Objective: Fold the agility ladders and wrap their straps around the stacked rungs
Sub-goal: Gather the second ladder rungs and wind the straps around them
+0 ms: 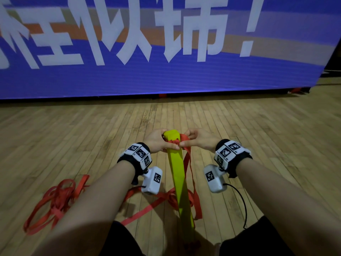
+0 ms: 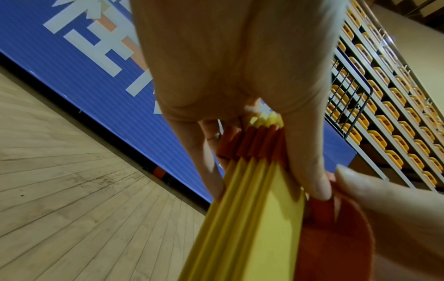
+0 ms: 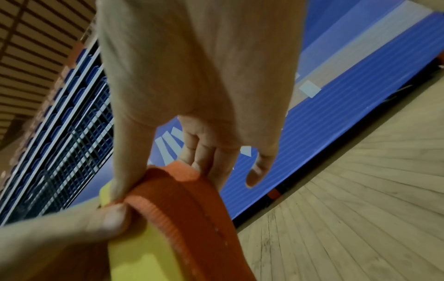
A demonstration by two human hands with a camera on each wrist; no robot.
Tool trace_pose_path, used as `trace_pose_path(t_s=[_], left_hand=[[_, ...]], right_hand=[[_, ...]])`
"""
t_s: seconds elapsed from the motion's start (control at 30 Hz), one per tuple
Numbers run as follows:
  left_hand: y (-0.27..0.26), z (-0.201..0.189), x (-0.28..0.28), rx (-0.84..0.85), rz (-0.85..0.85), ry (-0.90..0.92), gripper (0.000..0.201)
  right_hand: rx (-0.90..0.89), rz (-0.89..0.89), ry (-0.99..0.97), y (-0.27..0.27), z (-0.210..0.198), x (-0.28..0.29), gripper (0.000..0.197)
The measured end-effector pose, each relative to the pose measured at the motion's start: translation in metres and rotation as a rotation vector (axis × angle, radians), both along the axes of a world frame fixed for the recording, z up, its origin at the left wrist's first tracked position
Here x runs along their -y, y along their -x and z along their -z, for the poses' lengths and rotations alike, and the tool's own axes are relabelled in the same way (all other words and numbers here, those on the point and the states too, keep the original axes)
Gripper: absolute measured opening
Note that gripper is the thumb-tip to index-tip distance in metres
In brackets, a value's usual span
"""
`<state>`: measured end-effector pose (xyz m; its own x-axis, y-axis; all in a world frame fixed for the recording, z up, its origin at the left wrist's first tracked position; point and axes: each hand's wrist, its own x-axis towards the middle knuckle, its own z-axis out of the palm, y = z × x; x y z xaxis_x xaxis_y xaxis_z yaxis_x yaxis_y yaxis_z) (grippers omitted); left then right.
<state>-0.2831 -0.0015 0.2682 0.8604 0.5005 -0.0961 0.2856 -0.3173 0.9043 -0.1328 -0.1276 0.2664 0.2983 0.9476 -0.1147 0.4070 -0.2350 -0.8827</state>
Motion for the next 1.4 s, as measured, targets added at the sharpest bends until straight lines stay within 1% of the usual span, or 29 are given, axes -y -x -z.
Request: trace_pose_path(t_s=[0.1, 0.23, 0.3, 0.33, 0.37, 0.43, 0.47, 0.5, 0.57, 0.63, 0.7, 0.83, 0.9, 0.97, 1.03, 1.1, 1.2, 1.23, 1.33, 1.4], left_hand=[[0.000, 0.000, 0.000, 0.016, -0.013, -0.002, 0.043], [0.002, 0.000, -0.001, 0.022, -0.013, -0.007, 0.036], [0.002, 0.001, -0.002, 0.024, -0.018, -0.008, 0.037], [0.001, 0.002, -0.002, 0.022, -0.023, -0.007, 0.038], [0.001, 0.002, -0.002, 0.022, -0.026, -0.003, 0.040], [0.000, 0.002, -0.003, 0.022, -0.030, 0.004, 0.042], [0.000, 0.002, -0.003, 0.023, -0.031, 0.005, 0.042], [0.000, 0.002, -0.003, 0.025, -0.030, 0.002, 0.040], [0.000, 0.002, -0.003, 0.024, -0.024, -0.004, 0.035], [0.001, 0.003, -0.004, 0.020, -0.022, -0.003, 0.035], [0.001, 0.005, -0.006, 0.018, -0.030, -0.001, 0.039], [0.001, 0.005, -0.007, 0.015, -0.031, 0.002, 0.039], [0.001, 0.005, -0.007, 0.013, -0.028, -0.005, 0.039], [0.001, 0.005, -0.007, 0.009, -0.028, -0.003, 0.040], [0.001, 0.005, -0.008, 0.005, -0.028, 0.012, 0.040], [0.001, 0.005, -0.008, 0.006, -0.027, -0.004, 0.034], [-0.002, 0.007, -0.011, -0.006, -0.040, -0.066, 0.032], [-0.002, 0.008, -0.011, -0.009, -0.046, -0.076, 0.033], [-0.002, 0.009, -0.012, -0.002, -0.058, -0.076, 0.036], [-0.001, 0.009, -0.011, 0.005, -0.068, -0.066, 0.038]], right_hand=[[0.074, -0.018, -0.022, 0.007, -0.001, -0.003, 0.017], [0.155, -0.004, -0.033, 0.005, -0.001, -0.001, 0.010], [0.221, -0.003, -0.040, 0.004, 0.000, 0.001, 0.005], [0.260, 0.006, -0.052, 0.003, 0.001, 0.001, 0.011], [0.275, 0.023, -0.061, 0.003, 0.002, 0.002, 0.018], [0.206, 0.049, -0.087, 0.004, 0.002, 0.004, 0.025], [0.183, 0.040, -0.101, 0.004, 0.002, 0.004, 0.024], [0.199, 0.031, -0.106, 0.004, 0.003, 0.004, 0.022], [0.270, 0.022, -0.091, 0.003, 0.004, 0.003, 0.017], [0.310, 0.035, -0.056, 0.002, 0.004, 0.003, 0.014], [0.295, 0.052, -0.046, 0.002, 0.002, 0.004, 0.014], [0.126, 0.038, -0.077, -0.004, -0.002, 0.008, 0.022], [0.071, 0.055, -0.091, -0.007, -0.002, 0.008, 0.023], [0.040, 0.082, -0.121, -0.011, 0.001, 0.007, 0.019], [0.019, 0.115, -0.140, -0.014, 0.003, 0.006, 0.011], [0.014, 0.135, -0.121, -0.015, 0.004, 0.004, 0.008], [0.123, 0.073, -0.016, -0.014, 0.002, 0.003, 0.019], [0.171, 0.054, 0.007, -0.013, 0.000, 0.003, 0.019], [0.240, 0.083, -0.018, -0.008, -0.004, 0.003, 0.006], [0.296, 0.092, -0.045, -0.002, -0.004, 0.003, 0.005]])
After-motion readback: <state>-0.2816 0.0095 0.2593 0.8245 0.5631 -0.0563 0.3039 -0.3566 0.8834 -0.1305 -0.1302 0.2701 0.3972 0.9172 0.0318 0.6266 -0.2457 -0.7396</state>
